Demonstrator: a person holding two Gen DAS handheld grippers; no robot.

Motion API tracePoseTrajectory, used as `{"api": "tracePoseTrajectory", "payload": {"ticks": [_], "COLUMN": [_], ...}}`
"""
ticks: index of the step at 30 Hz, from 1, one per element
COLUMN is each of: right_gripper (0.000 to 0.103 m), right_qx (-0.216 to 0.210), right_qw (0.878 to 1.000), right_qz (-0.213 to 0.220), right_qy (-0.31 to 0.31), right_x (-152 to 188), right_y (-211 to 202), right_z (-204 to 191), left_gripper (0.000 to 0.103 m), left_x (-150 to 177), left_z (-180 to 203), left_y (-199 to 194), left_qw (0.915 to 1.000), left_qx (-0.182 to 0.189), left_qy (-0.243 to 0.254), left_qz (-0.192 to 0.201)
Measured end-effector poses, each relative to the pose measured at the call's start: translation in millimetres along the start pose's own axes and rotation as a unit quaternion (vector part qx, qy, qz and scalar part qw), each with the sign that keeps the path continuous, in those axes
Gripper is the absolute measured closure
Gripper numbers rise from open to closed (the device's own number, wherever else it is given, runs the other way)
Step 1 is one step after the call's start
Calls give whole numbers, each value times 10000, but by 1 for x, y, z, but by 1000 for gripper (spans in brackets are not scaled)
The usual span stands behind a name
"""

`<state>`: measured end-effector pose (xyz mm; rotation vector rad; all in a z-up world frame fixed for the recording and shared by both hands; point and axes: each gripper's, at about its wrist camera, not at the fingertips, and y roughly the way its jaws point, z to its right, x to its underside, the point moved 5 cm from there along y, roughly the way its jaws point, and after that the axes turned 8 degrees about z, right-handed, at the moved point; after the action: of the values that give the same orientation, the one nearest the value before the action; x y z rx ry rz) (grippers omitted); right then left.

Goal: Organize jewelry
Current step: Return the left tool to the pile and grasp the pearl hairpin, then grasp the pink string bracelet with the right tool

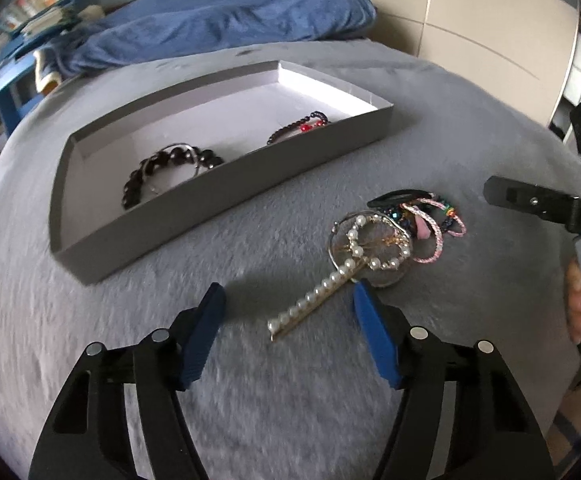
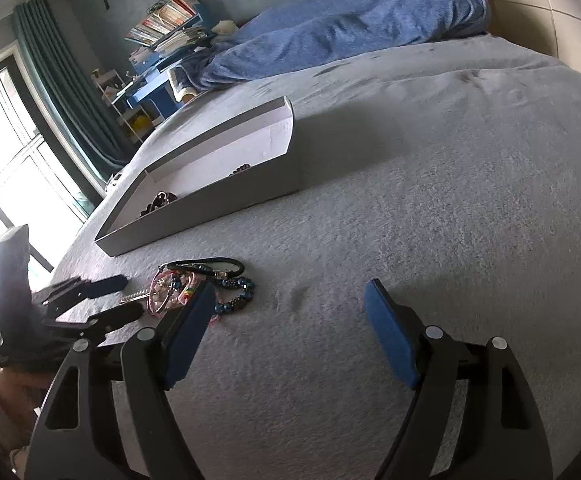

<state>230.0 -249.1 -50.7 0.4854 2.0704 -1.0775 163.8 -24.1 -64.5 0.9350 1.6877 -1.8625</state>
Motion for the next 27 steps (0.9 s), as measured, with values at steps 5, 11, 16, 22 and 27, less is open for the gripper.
{"api": "tracePoseTrajectory", "payload": {"ticks": [5, 11, 16, 22, 27], "right_gripper": [27, 27, 28, 38, 50], "right_qx": [-5, -80, -188, -241, -330], "right_qw": [10000, 9998, 9977, 9936, 9925], "right_qz": [-6, -3, -50, -162, -220], "right_qy": [-19, -208, -651, -1093, -1158], "right_x": [0, 3, 9, 14, 14], "right_y": [1, 0, -1, 2, 6], "right_z": [0, -8, -27, -47, -55], "left_gripper": [76, 94, 93, 92, 92], "left_x": [4, 13, 27, 34, 35], "left_z": [0, -7, -13, -14, -16], "left_y": [-6, -24, -32, -36, -36], "left_qw": [9999, 9995, 9991, 9989, 9984], "left_qx": [73, 87, 37, 6, 73], "left_qy": [-12, -228, -389, -443, -537], "left_qz": [68, 194, 138, 175, 160]}}
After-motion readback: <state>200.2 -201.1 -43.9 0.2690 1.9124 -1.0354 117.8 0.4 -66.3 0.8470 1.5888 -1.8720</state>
